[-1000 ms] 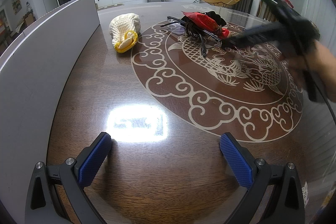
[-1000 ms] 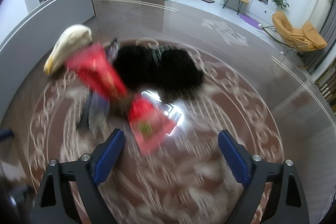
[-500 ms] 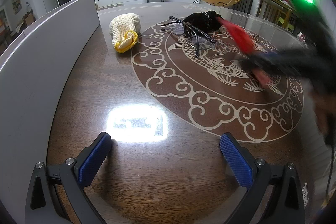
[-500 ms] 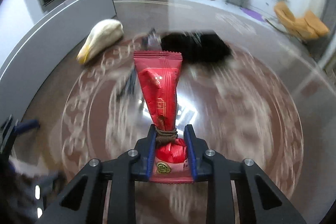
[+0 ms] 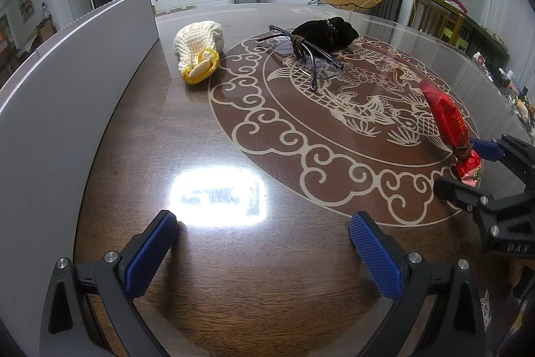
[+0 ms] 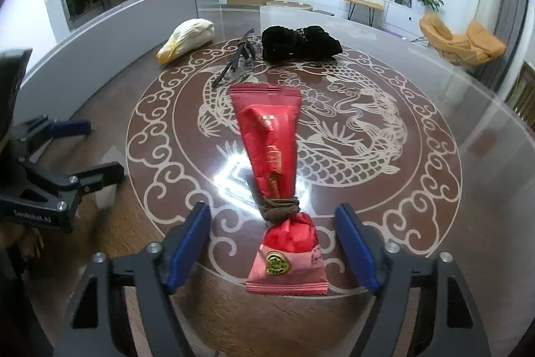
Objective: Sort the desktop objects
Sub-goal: 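Grasp the red tied candy package with the right gripper and lift it, then grasp the cream knit hat with the left gripper while the right holds the red package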
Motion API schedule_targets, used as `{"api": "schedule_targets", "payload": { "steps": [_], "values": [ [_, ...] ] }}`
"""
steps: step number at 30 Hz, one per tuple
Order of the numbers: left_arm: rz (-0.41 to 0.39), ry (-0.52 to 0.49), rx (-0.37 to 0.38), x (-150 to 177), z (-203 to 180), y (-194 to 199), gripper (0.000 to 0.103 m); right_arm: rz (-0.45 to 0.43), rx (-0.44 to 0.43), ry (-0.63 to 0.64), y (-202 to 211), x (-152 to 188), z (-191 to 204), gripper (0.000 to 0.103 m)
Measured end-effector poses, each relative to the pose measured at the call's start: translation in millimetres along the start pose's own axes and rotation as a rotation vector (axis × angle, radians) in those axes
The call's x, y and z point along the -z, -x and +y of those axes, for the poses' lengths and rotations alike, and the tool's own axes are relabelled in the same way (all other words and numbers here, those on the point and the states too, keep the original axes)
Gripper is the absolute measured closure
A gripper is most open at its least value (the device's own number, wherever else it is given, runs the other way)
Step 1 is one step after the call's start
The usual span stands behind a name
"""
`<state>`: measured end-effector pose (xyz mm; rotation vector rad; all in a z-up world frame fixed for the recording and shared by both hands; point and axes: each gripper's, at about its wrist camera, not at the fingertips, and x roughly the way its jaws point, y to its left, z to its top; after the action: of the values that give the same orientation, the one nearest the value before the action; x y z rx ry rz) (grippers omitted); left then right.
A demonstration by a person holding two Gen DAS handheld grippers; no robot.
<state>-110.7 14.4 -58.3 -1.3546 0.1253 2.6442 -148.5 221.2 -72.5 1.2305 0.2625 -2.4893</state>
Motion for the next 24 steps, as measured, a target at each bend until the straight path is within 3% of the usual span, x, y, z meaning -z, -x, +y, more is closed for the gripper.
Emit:
{"api": "schedule_targets", "payload": {
  "steps": [2,5,16,24],
  "values": [
    [0.0,-0.001,0.0,-0.2,-0.2,-0.2,0.0,0.012,-0.013,0.009,-4.0,-1.5,2.6,0.009],
    [0.018,-0.016,0.011,-12.9,4.1,-8.3,0.0,0.027,-0.007,0.008,-7.4,-1.1,2.6,0.002],
    [0.032,0.104,-0.075,-111.5,44.6,-76.0,0.0,0.029,-0.005,0.004,-8.6,-0.9,2.2,0.001],
    [0.156,0.196,-0.121,-173.8,58.1,-117.7,0.0,0.028,-0.003,0.005,-8.8,-0.9,2.0,0.001]
  ]
}}
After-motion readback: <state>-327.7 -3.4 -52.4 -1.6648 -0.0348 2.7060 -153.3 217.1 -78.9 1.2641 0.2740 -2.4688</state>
